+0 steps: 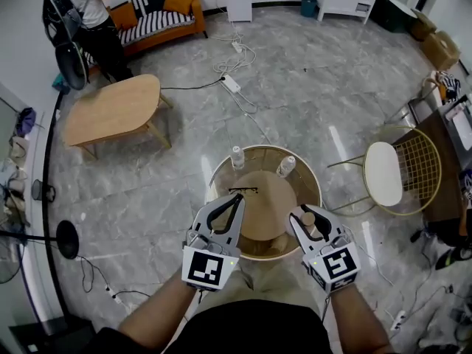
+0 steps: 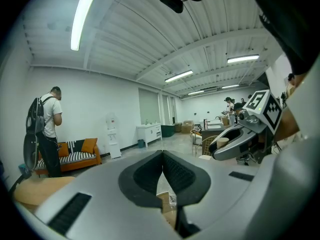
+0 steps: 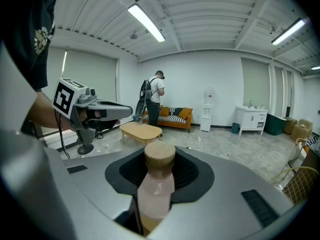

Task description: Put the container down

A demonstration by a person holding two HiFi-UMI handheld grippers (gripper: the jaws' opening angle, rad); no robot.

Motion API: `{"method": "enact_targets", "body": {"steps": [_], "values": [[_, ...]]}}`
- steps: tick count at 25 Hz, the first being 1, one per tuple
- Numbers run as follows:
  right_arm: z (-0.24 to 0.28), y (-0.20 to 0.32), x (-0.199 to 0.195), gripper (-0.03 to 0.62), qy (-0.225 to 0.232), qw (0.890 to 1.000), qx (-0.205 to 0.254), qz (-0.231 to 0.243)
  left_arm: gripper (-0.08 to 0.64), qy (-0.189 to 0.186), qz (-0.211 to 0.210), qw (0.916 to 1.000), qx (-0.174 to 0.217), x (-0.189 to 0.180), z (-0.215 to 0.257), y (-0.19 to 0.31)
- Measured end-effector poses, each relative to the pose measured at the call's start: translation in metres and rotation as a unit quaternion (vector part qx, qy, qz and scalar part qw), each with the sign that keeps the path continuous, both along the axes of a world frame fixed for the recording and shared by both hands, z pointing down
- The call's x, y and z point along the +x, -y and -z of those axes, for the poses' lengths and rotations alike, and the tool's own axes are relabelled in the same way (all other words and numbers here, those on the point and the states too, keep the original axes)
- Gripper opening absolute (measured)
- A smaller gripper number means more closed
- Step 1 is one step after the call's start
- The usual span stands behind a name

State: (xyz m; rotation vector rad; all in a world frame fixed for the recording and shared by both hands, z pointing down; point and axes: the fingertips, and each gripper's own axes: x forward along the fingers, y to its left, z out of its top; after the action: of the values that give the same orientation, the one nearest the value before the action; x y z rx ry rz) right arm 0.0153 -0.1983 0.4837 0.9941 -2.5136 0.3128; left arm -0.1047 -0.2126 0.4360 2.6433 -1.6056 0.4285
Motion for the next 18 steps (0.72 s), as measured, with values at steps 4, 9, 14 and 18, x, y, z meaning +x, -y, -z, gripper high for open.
{"method": "enact_targets", "body": {"steps": [4, 9, 14, 18], "values": [[-0.019, 0.004, 0.007, 0.132, 0.000, 1.000, -0.009, -0.005, 0.015, 0.003, -0.001, 1.0000, -0.004, 0.007, -0.011, 0.002], [-0.043, 0.013, 0.013, 0.132, -0.002, 1.000, -0.019, -0.011, 0.015, 0.006, 0.005, 1.0000, -0.006, 0.007, -0.026, 0.012], [-0.064, 0.019, 0.013, 0.132, -0.011, 1.000, -0.027, -0.004, 0.015, 0.008, 0.009, 0.9999, -0.009, 0.006, -0.042, 0.024], [-0.077, 0.029, 0.015, 0.132, -0.017, 0.999, -0.029, -0.009, 0.015, 0.007, 0.010, 0.9999, -0.009, 0.011, -0.054, 0.034]]}}
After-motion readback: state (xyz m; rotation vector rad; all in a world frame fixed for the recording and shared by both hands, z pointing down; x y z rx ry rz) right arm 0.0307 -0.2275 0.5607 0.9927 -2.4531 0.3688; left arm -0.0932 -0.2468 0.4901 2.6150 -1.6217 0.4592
